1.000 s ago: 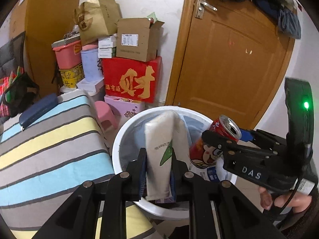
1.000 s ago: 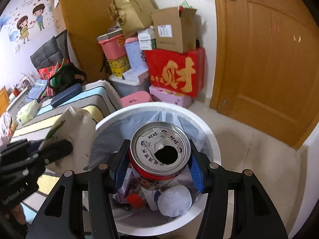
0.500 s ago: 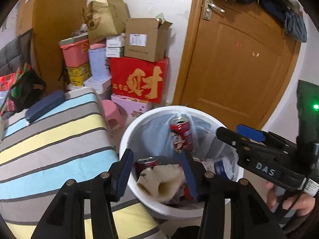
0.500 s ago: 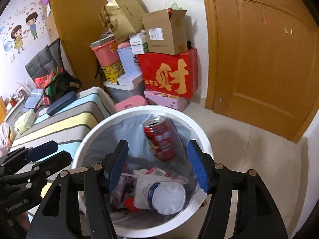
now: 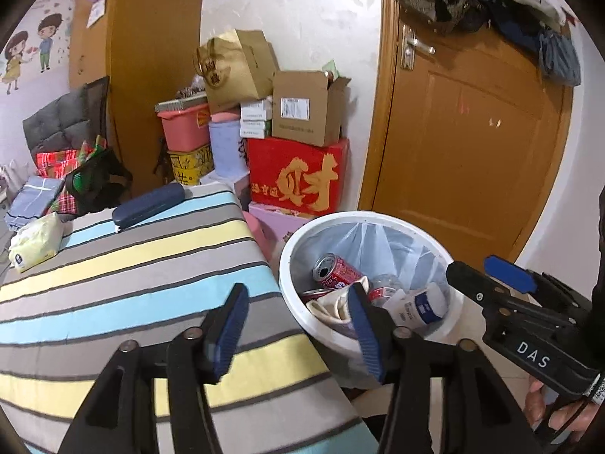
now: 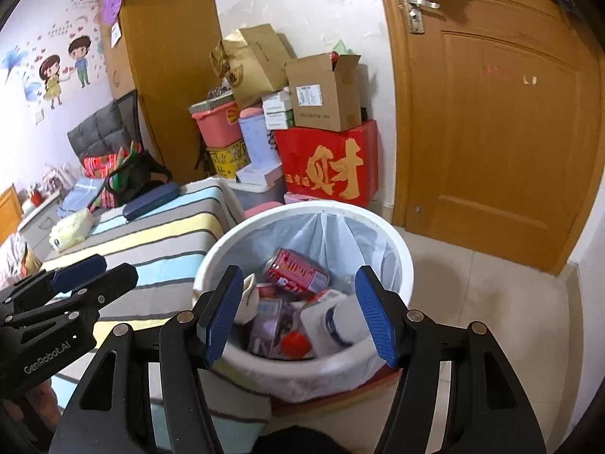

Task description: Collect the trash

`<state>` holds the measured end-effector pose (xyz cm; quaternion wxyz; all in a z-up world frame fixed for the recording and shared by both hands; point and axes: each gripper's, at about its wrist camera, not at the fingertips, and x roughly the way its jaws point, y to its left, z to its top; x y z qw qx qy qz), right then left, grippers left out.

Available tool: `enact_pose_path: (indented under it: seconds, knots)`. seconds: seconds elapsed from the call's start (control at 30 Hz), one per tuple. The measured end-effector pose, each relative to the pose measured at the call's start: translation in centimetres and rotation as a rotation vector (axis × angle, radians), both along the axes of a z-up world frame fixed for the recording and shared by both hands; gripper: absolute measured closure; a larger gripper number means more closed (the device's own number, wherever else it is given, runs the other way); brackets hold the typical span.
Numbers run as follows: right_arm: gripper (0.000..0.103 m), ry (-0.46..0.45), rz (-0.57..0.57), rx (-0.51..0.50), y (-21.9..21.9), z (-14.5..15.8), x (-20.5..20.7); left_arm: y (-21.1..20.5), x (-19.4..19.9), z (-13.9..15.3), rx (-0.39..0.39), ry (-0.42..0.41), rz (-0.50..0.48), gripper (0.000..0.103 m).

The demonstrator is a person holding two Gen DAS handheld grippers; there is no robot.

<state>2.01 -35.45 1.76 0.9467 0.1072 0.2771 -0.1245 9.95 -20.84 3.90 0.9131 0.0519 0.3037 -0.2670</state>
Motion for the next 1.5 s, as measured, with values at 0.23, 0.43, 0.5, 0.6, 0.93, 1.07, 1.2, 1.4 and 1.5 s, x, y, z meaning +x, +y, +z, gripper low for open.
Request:
enact_pose_path:
  seconds: [0.23, 0.43, 0.5, 0.6, 0.93, 1.07, 1.2, 1.4, 1.5]
  knots:
    - [0.04, -0.027, -0.032, -0.016, 1.6, -0.2, -2.1, 2.1, -3.0, 0.2, -0.016, -0.039, 0.034, 0.037]
    - [0.04, -0.041, -0.043, -0.048, 2.8, -0.3, -2.9, 2.7, -4.6, -0.1, 0.02, -0.074, 0.052, 0.037]
    - [0.04, -0.048, -0.044, -0.042, 2.9, -0.3, -3.1, 3.0, -4.7, -0.3, 0.019, -0.067, 0.054, 0.037]
    - [0.04, -0.047, -0.046, -0.042, 3.1, -0.4, -3.1, 3.2, -4.9, -0.4, 0.022, -0.069, 0.063, 0.037]
    - [0.04, -0.059, -0.045, -0.049, 3.8, -0.4, -3.6, 3.3, -5.2, -0.3, 0.018, -0.073, 0.064, 0.037]
    - [0.04, -0.061, -0.043, -0.05, 3.8, -0.4, -3.6, 3.2, -5.1, -0.3, 0.017, -0.074, 0.061, 0.037]
    - [0.04, -0.063, -0.042, -0.049, 3.8, -0.4, -3.7, 3.2, -5.2, -0.3, 0.014, -0.074, 0.06, 0.037]
    - [0.04, -0.065, -0.041, -0.048, 3.8, -0.4, -3.7, 3.2, -5.2, -0.3, 0.015, -0.073, 0.058, 0.037]
    - [0.04, -0.064, -0.04, -0.046, 3.7, -0.4, -3.8, 3.1, -5.3, -0.4, 0.015, -0.072, 0.056, 0.037]
